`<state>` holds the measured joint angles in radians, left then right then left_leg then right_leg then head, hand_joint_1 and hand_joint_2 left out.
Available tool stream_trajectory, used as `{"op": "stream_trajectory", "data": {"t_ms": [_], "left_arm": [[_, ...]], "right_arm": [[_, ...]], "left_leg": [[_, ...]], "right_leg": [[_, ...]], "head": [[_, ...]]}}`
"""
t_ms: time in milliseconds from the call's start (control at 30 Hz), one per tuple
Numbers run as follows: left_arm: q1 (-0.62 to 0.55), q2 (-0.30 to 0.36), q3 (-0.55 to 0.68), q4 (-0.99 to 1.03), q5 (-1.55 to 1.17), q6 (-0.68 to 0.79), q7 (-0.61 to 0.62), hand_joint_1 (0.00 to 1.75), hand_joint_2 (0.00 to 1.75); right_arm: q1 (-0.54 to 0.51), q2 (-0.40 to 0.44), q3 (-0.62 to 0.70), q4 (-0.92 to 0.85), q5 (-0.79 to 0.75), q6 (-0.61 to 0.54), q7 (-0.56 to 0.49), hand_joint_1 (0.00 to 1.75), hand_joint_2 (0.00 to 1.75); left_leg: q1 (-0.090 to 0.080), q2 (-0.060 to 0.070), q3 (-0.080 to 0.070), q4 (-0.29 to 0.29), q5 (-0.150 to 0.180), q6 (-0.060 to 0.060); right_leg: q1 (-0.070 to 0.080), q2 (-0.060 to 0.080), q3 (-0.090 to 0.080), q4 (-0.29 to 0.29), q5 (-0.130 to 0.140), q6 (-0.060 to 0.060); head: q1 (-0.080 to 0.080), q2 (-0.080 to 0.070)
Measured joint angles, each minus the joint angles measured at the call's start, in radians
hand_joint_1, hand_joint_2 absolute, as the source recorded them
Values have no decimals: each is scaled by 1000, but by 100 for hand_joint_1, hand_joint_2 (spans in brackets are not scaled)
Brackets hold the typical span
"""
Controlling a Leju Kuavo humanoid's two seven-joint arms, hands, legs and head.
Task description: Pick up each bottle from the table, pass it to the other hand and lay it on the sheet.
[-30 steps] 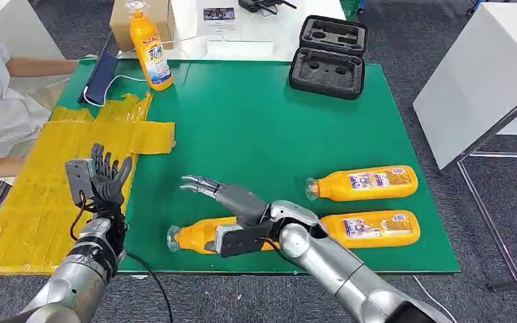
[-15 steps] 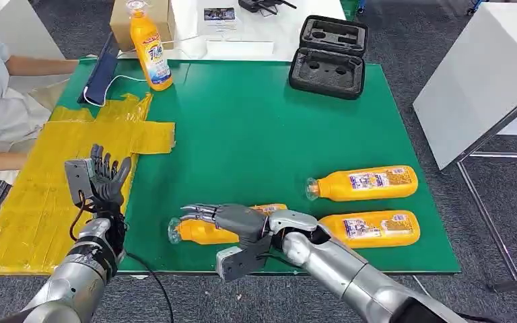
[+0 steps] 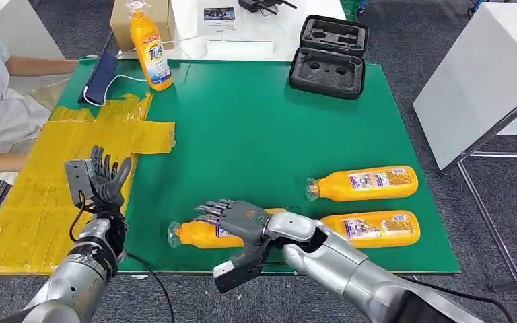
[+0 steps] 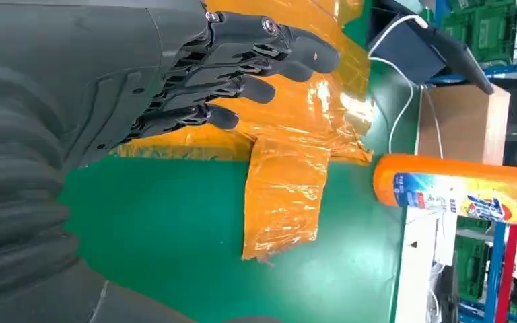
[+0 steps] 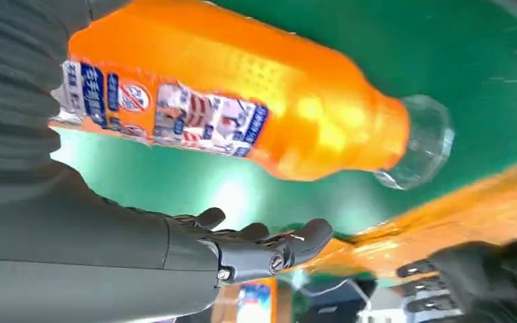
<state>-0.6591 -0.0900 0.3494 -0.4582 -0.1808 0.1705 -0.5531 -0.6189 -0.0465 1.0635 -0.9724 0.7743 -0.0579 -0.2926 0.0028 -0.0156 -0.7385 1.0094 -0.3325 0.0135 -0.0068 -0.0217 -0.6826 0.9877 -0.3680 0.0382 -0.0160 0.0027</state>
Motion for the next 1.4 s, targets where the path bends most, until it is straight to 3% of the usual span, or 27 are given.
{"op": "stream_trajectory", "data": {"t_ms": [600, 1400], "left_arm": [[23, 7, 17, 0, 5, 1, -1, 0, 175], [51, 14, 40, -2, 23, -23, 2, 0, 175]], "right_arm": [[5, -8, -3, 26, 176, -129, 118, 0, 175], [30, 3, -162, 107, 428, -245, 291, 0, 175]], "left_leg": [[0, 0, 0, 0, 0, 0], [0, 0, 1, 0, 0, 0]], "right_leg": [[0, 0, 0, 0, 0, 0], [0, 0, 0, 0, 0, 0]], "head": [[0, 0], [0, 0]]}}
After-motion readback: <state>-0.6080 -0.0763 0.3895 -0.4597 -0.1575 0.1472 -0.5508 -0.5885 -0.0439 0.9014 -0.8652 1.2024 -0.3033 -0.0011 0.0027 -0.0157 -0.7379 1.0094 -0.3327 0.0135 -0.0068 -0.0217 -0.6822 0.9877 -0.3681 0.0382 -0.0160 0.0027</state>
